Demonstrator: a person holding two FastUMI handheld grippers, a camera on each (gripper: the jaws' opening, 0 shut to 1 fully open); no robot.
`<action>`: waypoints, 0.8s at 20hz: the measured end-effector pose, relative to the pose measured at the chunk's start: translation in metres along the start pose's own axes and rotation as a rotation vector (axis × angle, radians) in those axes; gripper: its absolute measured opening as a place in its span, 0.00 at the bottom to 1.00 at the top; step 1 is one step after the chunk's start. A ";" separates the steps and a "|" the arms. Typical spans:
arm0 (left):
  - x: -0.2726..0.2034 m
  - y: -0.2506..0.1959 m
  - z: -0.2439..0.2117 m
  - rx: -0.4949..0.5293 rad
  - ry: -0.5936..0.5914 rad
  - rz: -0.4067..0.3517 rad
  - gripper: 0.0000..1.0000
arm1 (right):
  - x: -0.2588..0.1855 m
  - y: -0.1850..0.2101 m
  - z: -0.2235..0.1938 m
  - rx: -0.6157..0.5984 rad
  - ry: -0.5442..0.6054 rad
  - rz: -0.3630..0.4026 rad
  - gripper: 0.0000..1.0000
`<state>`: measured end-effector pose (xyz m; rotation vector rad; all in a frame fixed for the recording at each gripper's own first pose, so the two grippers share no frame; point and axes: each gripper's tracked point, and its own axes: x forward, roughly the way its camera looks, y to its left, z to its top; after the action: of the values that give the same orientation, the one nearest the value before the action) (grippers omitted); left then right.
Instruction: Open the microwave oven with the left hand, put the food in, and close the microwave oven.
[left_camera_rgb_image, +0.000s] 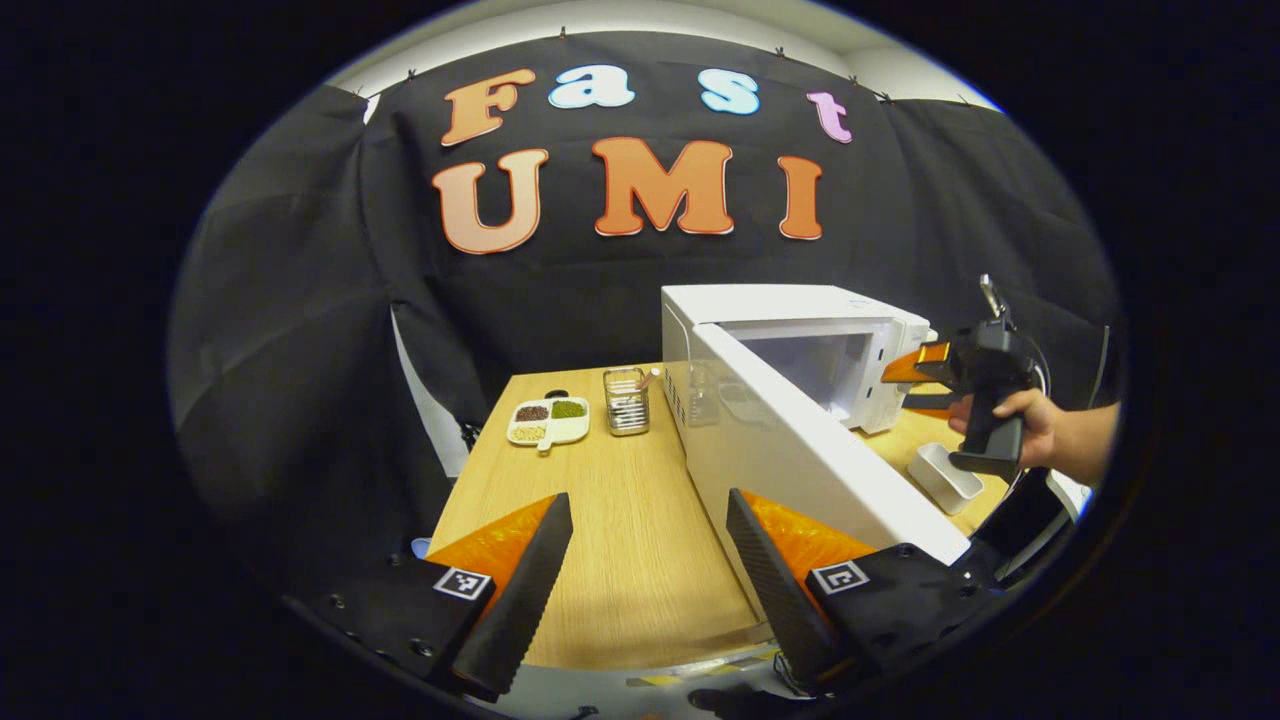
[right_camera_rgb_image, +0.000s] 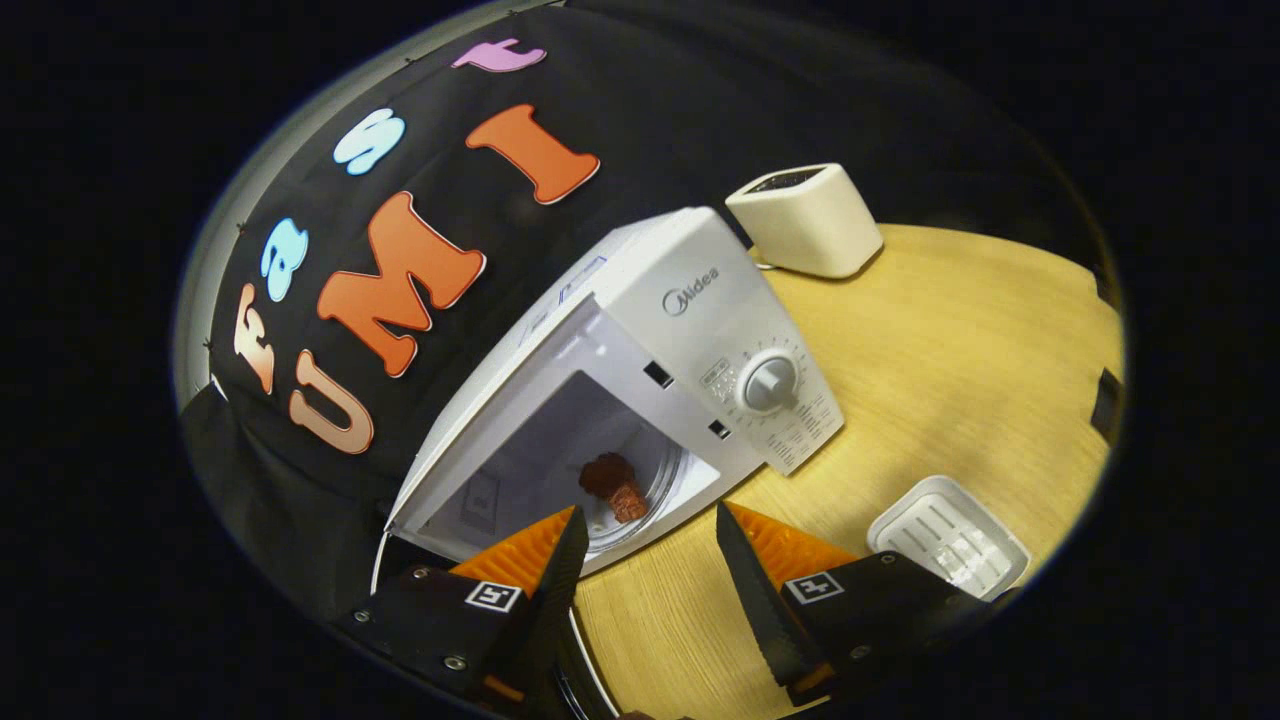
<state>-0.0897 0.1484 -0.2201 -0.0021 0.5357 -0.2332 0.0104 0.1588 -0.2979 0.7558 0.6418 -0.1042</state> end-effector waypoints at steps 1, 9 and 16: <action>0.004 -0.002 -0.004 0.001 0.006 -0.017 0.93 | -0.011 -0.003 0.010 -0.027 -0.024 -0.002 0.81; 0.019 -0.023 -0.029 0.040 0.058 -0.120 0.93 | -0.083 -0.012 0.059 -0.222 -0.160 0.000 0.81; 0.022 -0.081 -0.027 0.093 0.048 -0.195 0.93 | -0.114 -0.022 0.089 -0.312 -0.213 -0.002 0.81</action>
<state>-0.1030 0.0660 -0.2488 0.0416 0.5722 -0.4494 -0.0433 0.0682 -0.1967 0.4359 0.4415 -0.0824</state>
